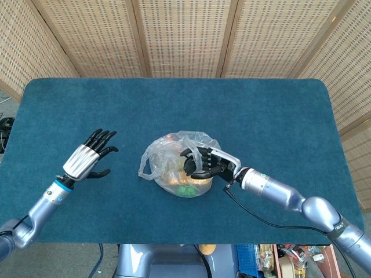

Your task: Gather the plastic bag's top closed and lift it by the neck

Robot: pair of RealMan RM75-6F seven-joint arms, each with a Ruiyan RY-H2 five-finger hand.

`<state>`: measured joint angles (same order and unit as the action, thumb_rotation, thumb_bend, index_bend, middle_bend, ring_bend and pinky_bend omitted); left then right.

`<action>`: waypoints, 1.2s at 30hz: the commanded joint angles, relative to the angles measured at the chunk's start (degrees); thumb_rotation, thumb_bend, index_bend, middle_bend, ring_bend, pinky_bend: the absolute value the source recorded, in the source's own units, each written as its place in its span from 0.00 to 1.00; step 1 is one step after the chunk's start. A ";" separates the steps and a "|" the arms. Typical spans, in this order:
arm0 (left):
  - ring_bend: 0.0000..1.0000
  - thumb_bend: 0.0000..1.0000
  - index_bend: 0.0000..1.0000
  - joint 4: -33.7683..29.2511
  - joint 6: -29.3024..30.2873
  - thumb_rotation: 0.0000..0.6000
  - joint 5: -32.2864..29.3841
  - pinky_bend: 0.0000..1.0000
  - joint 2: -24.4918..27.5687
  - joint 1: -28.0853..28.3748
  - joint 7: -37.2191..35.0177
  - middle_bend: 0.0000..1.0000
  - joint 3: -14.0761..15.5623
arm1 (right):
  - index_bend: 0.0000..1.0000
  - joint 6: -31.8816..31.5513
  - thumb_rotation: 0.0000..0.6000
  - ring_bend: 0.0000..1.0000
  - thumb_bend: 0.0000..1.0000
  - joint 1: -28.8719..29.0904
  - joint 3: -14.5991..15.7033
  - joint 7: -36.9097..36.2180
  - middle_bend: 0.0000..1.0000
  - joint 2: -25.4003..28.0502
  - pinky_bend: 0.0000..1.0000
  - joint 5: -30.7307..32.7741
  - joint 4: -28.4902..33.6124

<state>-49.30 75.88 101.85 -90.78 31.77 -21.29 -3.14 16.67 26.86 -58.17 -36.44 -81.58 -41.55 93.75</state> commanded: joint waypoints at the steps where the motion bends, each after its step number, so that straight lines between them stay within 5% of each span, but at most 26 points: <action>1: 0.00 0.23 0.31 7.05 2.47 1.00 0.95 0.00 -6.40 1.03 -5.47 0.00 2.22 | 0.31 0.10 1.00 0.41 0.16 0.14 0.42 1.21 0.48 0.19 0.35 1.12 -0.35; 13: 0.00 0.23 0.30 19.89 6.85 1.00 0.62 0.00 -17.04 2.26 -8.18 0.00 3.52 | 0.31 0.11 1.00 0.41 0.16 1.40 1.68 4.08 0.48 -0.04 0.35 4.96 -1.72; 36: 0.00 0.24 0.34 28.41 2.23 1.00 -3.45 0.00 -26.57 4.90 -6.31 0.00 4.07 | 0.31 1.28 1.00 0.41 0.17 1.95 2.11 7.47 0.48 0.39 0.35 9.18 -4.23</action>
<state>-21.28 78.49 98.77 -116.90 36.48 -27.48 1.11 17.92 28.81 -56.07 -28.99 -81.18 -32.38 89.53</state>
